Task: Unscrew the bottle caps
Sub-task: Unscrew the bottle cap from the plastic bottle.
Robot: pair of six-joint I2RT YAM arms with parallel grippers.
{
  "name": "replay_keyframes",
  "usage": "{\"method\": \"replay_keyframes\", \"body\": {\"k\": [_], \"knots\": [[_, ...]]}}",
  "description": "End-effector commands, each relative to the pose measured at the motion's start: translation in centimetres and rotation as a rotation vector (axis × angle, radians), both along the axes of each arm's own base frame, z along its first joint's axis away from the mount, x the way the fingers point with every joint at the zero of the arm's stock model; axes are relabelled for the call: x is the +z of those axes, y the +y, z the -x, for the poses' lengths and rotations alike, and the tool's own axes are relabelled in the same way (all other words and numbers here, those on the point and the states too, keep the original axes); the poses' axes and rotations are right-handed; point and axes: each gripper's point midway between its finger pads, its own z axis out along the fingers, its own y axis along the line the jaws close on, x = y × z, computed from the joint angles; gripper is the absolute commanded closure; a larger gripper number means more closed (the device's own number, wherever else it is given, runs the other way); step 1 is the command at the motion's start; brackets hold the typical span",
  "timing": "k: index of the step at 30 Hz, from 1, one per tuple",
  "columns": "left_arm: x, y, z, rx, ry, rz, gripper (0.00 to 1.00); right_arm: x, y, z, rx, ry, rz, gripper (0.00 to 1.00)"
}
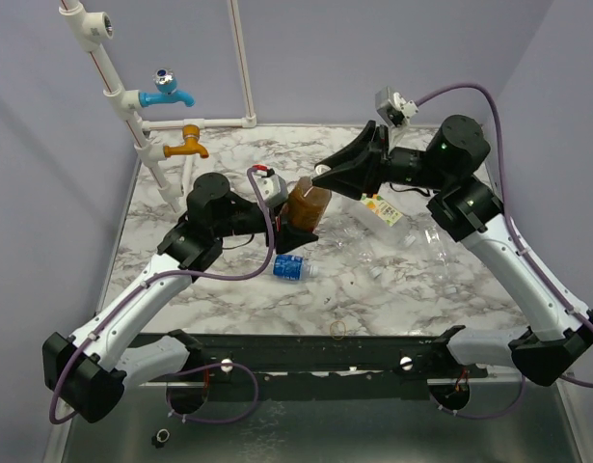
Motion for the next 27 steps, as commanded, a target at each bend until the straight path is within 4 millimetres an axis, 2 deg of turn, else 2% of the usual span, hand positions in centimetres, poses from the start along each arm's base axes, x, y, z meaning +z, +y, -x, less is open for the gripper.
{"method": "replay_keyframes", "body": {"k": [1,5,8,9,10,11,13,14,15,19,23,27], "knots": [[-0.5,-0.1,3.4,-0.167,0.132,-0.008,1.00,2.8,-1.8,7.4,0.287,-0.211,-0.031,0.77],[-0.8,-0.1,3.9,-0.192,0.150,-0.012,1.00,2.6,-2.3,8.9,0.356,-0.221,-0.017,0.76],[-0.8,-0.1,3.6,-0.179,0.142,-0.015,1.00,1.9,-2.0,8.3,0.337,-0.179,-0.001,0.72],[-0.9,-0.1,3.3,-0.164,0.137,-0.017,1.00,1.7,-1.8,7.8,0.316,-0.169,0.002,0.68],[-1.0,-0.1,3.0,-0.151,0.130,-0.020,1.00,1.6,-1.6,6.9,0.274,-0.151,0.006,0.52],[-1.0,-0.1,2.5,-0.126,0.121,-0.024,1.00,1.5,-1.4,5.6,0.203,-0.127,0.010,0.29],[-1.2,0.1,1.6,-0.073,0.101,-0.033,1.00,1.4,-1.3,2.6,0.050,-0.084,0.016,0.07],[-1.4,0.2,0.9,-0.041,0.076,-0.043,1.00,1.4,-1.3,1.3,-0.019,-0.066,0.015,0.00],[-1.5,0.4,0.2,-0.012,0.061,-0.049,1.00,1.4,-1.4,-0.2,-0.094,-0.046,0.011,0.00],[-1.8,1.1,-2.9,0.146,0.008,-0.068,1.00,1.6,-1.7,-3.9,-0.271,0.054,-0.027,0.00],[-2.1,1.9,-5.4,0.272,-0.043,-0.087,1.00,-0.2,-1.0,-7.4,-0.381,0.182,0.000,0.09],[-2.8,2.6,-6.9,0.349,-0.054,-0.119,1.00,-1.2,-0.1,-8.7,-0.387,0.234,0.007,0.18]]}}
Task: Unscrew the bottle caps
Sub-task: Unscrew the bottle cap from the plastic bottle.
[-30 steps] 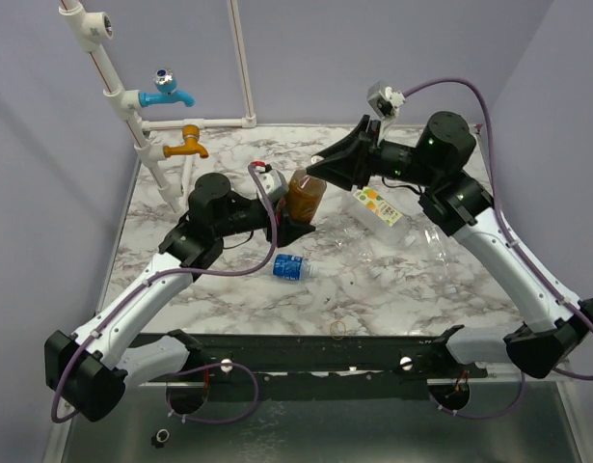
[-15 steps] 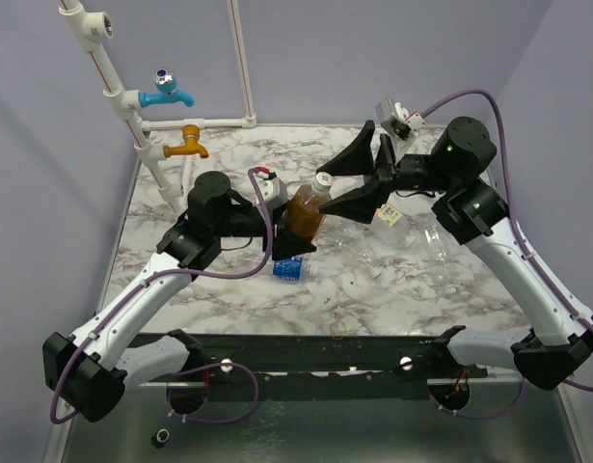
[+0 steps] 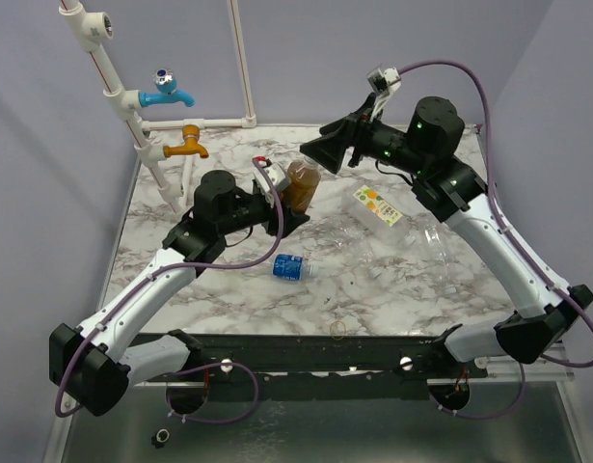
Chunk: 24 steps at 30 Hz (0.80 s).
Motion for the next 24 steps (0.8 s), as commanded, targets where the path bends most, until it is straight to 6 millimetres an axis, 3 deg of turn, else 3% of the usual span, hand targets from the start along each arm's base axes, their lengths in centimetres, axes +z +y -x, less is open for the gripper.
{"method": "replay_keyframes", "body": {"k": [1,7,18,21,24], "knots": [[-0.7,1.5,-3.2,0.168,-0.062,-0.048,1.00,-1.7,0.3,-2.4,-0.093,0.119,0.002,0.19],[-1.2,1.9,-3.9,0.209,-0.060,-0.064,1.00,-1.9,1.2,-2.7,-0.060,0.134,-0.013,0.29],[-0.8,1.8,-4.4,0.224,-0.061,-0.056,1.00,-3.5,2.2,-2.3,0.008,0.168,0.007,0.60],[-0.4,1.6,-4.2,0.211,-0.057,-0.044,1.00,-3.1,2.4,-1.0,0.082,0.117,0.023,0.66],[0.2,0.9,-2.9,0.143,-0.049,-0.015,1.00,-1.6,2.1,1.6,0.192,-0.005,0.038,0.68]]}}
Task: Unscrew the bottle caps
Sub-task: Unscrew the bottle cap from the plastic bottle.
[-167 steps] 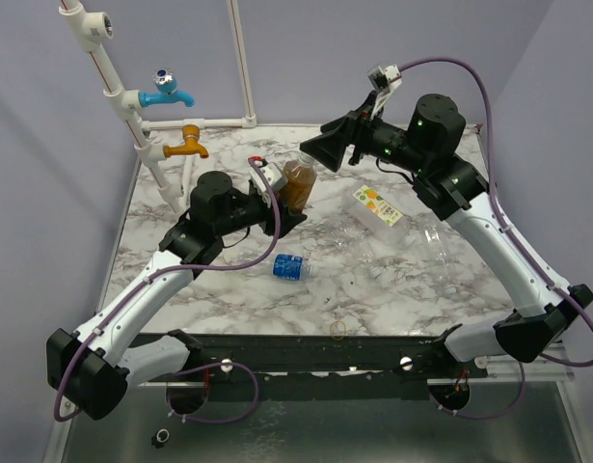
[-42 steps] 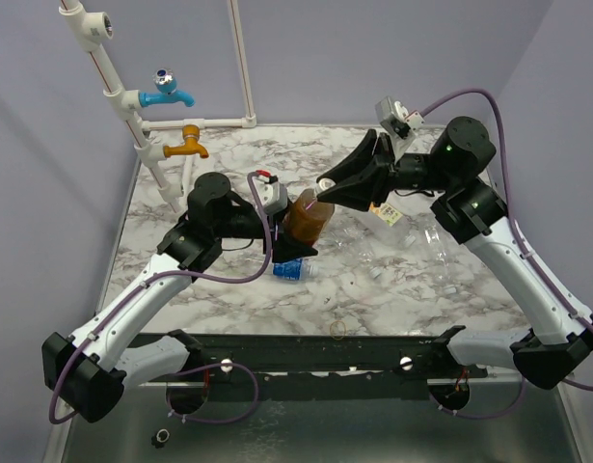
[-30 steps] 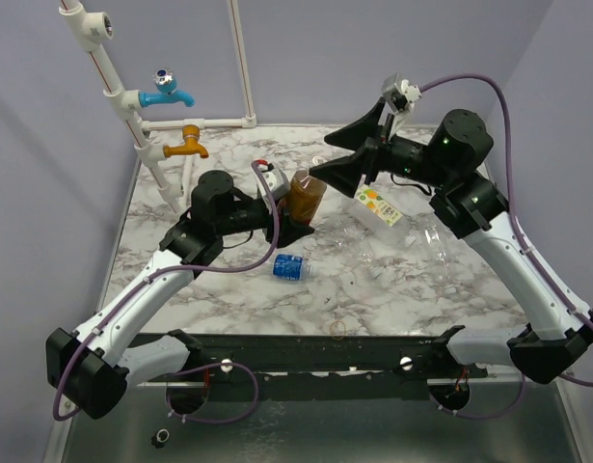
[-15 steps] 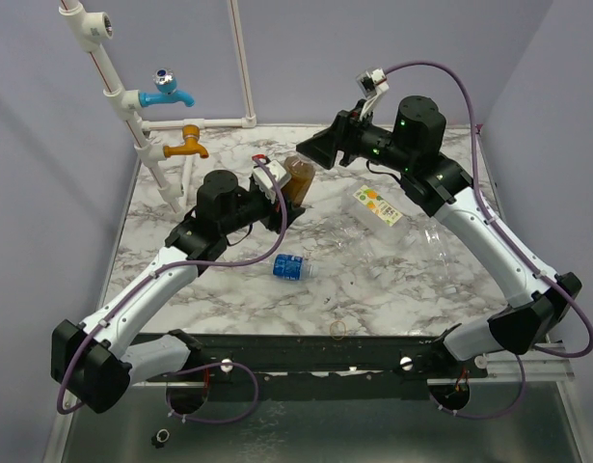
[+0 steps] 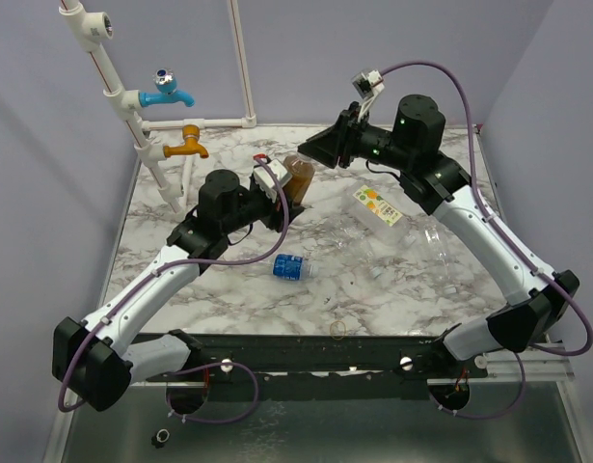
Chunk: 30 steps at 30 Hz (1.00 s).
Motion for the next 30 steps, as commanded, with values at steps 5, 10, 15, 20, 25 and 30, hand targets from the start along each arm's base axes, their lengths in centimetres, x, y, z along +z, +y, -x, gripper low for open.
{"method": "replay_keyframes", "body": {"k": [5,10,15,20,25,30], "knots": [[2.5,-2.2,5.2,-0.266,0.036,0.095,1.00,4.7,-0.7,9.0,0.377,-0.317,-0.020,0.70],[3.5,-2.9,10.3,-0.517,0.099,0.136,1.00,5.7,-2.1,13.4,0.571,-0.402,-0.034,0.72],[2.9,-3.0,11.7,-0.582,0.168,0.133,1.00,5.9,-2.7,15.0,0.628,-0.421,-0.043,0.65],[2.3,-2.7,10.2,-0.510,0.105,0.096,1.00,5.5,-2.3,12.3,0.482,-0.383,-0.018,0.36],[2.0,-2.4,8.3,-0.417,0.066,0.072,1.00,5.9,-2.6,8.0,0.231,-0.344,-0.002,0.43],[1.8,-2.1,7.0,-0.340,0.041,0.084,1.00,4.3,-2.7,6.0,0.139,-0.268,0.027,0.21]]}}
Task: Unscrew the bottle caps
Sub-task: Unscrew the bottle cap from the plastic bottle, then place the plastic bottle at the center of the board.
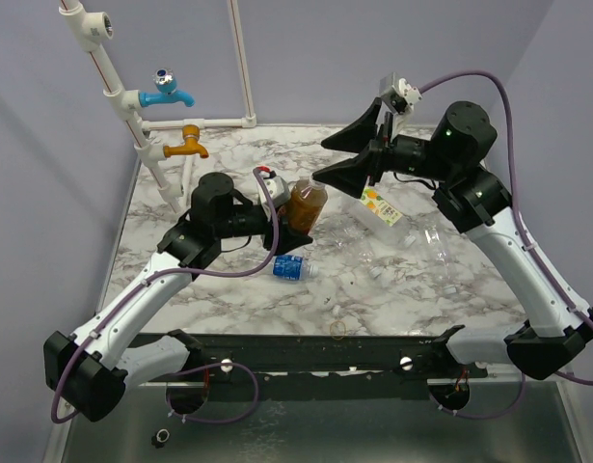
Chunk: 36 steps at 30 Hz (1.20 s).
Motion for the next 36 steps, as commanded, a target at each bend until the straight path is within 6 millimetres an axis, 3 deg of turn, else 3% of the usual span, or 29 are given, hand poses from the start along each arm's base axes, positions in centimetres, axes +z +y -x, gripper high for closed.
{"method": "replay_keyframes", "body": {"k": [1,6,12,15,21,22,23,25,26,27,30,36], "knots": [[-0.2,0.6,-1.9,0.108,-0.049,0.009,1.00,-2.0,-0.2,-2.8,-0.146,0.090,0.022,0.20],[0.0,0.6,-2.8,0.149,-0.065,0.025,1.00,-4.7,0.5,-2.8,-0.105,0.170,0.025,0.19],[0.2,0.4,-3.2,0.155,-0.074,0.037,1.00,-6.7,1.4,-3.6,-0.099,0.248,0.012,0.33],[-0.1,0.4,-3.1,0.149,-0.074,0.034,1.00,-7.0,1.7,-3.8,-0.095,0.264,-0.001,0.45],[-1.1,0.4,-3.0,0.141,-0.065,0.013,1.00,-7.6,2.4,-4.5,-0.079,0.285,-0.018,0.80],[-1.4,0.5,-3.1,0.142,-0.059,0.003,0.96,-7.9,2.5,-4.7,-0.083,0.288,-0.015,0.85],[-1.5,0.5,-3.2,0.146,-0.059,-0.003,0.86,-8.0,2.5,-4.9,-0.090,0.286,-0.012,0.89],[-2.6,0.6,-3.2,0.153,-0.028,-0.034,0.46,-8.3,2.3,-5.3,-0.118,0.273,-0.005,0.93],[-3.0,0.7,-3.2,0.157,-0.019,-0.047,0.15,-8.5,2.1,-5.5,-0.133,0.264,0.000,0.95],[-3.6,0.9,-3.3,0.162,-0.008,-0.064,0.02,-8.5,2.0,-5.7,-0.149,0.249,0.004,0.96],[-5.1,1.6,-3.9,0.213,0.002,-0.113,0.01,-8.8,1.4,-6.5,-0.207,0.208,0.027,0.99],[-7.8,3.5,-4.7,0.310,0.000,-0.208,0.01,-11.2,0.4,-8.9,-0.339,0.168,0.108,0.99]]}}
